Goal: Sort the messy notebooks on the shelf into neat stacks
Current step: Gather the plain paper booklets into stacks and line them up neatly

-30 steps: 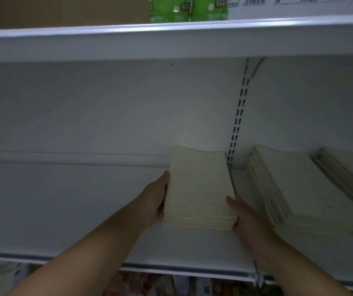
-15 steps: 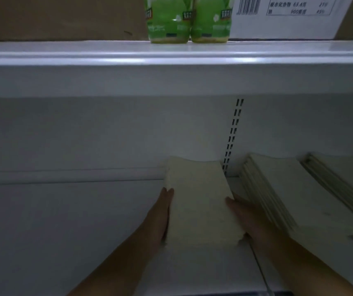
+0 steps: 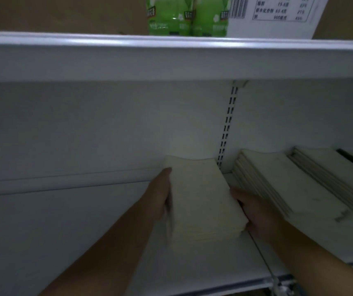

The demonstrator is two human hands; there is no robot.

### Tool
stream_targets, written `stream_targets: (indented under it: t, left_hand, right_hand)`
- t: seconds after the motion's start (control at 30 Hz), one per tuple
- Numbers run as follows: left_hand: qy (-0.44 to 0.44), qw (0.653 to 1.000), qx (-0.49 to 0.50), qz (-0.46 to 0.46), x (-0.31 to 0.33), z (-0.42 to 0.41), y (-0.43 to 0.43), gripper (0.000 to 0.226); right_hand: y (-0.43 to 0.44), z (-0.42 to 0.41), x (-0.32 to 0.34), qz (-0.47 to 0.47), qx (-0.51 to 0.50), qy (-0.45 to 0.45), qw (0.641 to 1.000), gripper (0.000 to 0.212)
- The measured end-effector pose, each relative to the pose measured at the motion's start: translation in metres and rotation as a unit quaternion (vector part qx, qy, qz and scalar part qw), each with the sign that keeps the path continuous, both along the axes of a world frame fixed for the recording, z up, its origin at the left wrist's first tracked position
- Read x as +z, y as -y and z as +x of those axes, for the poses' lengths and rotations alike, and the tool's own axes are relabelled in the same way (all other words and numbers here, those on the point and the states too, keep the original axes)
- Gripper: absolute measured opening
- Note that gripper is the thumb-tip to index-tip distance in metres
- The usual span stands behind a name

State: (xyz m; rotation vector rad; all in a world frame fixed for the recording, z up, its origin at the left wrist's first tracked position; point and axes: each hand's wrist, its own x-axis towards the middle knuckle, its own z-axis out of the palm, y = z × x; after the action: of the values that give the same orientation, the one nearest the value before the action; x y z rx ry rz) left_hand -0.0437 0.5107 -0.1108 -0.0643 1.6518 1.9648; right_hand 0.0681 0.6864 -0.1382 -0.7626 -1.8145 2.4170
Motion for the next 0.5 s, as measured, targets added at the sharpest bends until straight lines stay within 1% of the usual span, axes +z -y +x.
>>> stream_targets:
  t: [0.03, 0.13, 0.23, 0.3, 0.4, 0.5]
  left_hand:
    - [0.001, 1.0, 0.001, -0.008, 0.003, -0.002, -0.004, 0.037]
    - [-0.019, 0.997, -0.009, -0.071, -0.003, -0.006, -0.009, 0.048]
    - [-0.042, 0.995, -0.02, -0.088, -0.015, -0.012, -0.01, 0.053]
    - [-0.038, 0.996, -0.018, -0.084, -0.021, -0.016, -0.011, 0.049]
    - [-0.037, 0.997, -0.025, -0.068, -0.025, -0.02, -0.009, 0.045]
    - [-0.042, 0.997, -0.043, -0.053, -0.023, -0.015, -0.008, 0.029]
  right_hand:
    - [-0.001, -0.003, -0.001, 0.003, -0.008, 0.001, 1.0, 0.028]
    - [0.0, -0.005, -0.002, 0.004, -0.024, -0.003, 1.0, 0.028]
    - [-0.002, -0.004, -0.007, -0.013, -0.023, -0.008, 1.0, 0.025]
    - [-0.003, -0.004, -0.007, -0.024, -0.015, -0.015, 0.999, 0.026]
    - [0.0, -0.006, -0.005, 0.001, -0.019, -0.019, 1.0, 0.026]
    - [0.002, -0.008, -0.008, 0.041, -0.031, -0.023, 0.998, 0.024]
